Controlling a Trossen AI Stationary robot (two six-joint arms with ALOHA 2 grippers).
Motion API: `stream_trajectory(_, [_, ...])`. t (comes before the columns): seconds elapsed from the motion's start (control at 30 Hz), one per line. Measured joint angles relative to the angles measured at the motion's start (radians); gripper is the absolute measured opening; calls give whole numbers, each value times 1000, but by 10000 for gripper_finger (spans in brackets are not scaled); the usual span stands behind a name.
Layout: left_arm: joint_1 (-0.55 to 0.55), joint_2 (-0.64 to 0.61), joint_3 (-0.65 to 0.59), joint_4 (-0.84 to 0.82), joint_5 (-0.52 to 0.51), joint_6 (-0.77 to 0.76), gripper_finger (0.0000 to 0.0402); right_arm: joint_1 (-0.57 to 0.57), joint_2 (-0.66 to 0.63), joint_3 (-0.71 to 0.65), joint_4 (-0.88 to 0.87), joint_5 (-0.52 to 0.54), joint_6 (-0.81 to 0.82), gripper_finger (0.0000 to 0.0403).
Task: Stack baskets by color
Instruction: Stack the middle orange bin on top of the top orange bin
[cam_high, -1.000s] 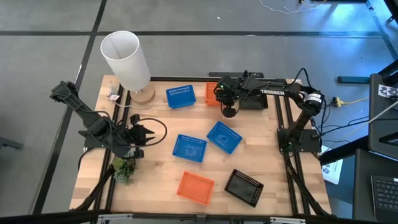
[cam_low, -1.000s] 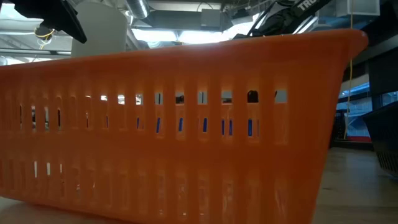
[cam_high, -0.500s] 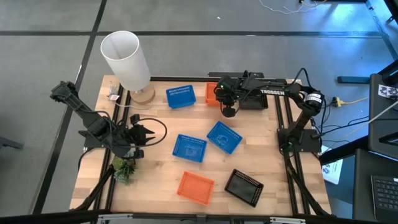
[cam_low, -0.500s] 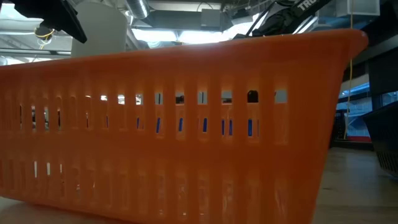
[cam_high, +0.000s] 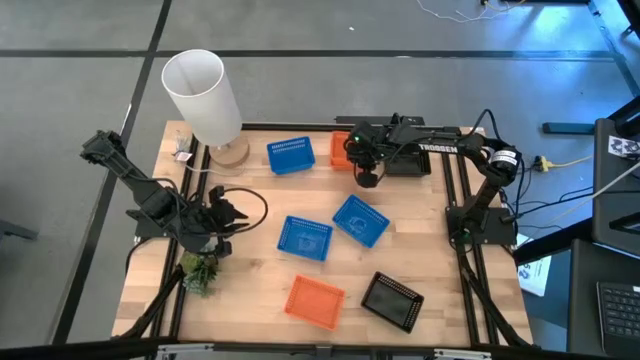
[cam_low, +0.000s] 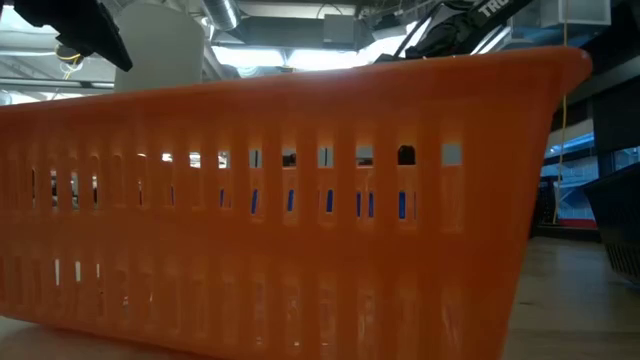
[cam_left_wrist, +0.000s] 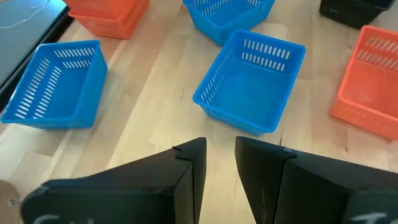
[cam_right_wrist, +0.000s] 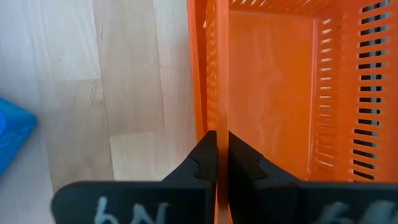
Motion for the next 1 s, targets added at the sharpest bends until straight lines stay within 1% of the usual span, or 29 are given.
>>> stream_trajectory(0.17, [0,0,0,0,0,0,78,0,0,0,34,0,-2,17])
stream_trajectory(0.6, [0,0,0,0,0,0,78,0,-1,1,43,14,8,17])
stream_trajectory(0.7, [0,0,0,0,0,0,78,-10,-1,1,43,-3,23,21])
stream_trajectory(0.77, [0,0,0,0,0,0,78,-11,-1,1,43,-17,15,39])
stream_trajectory(0.93, [0,0,0,0,0,0,78,-10,-1,1,16,-19,-35,118])
stream_trajectory(1.0, [0,0,0,0,0,0,78,-10,-1,1,10,-9,-44,140])
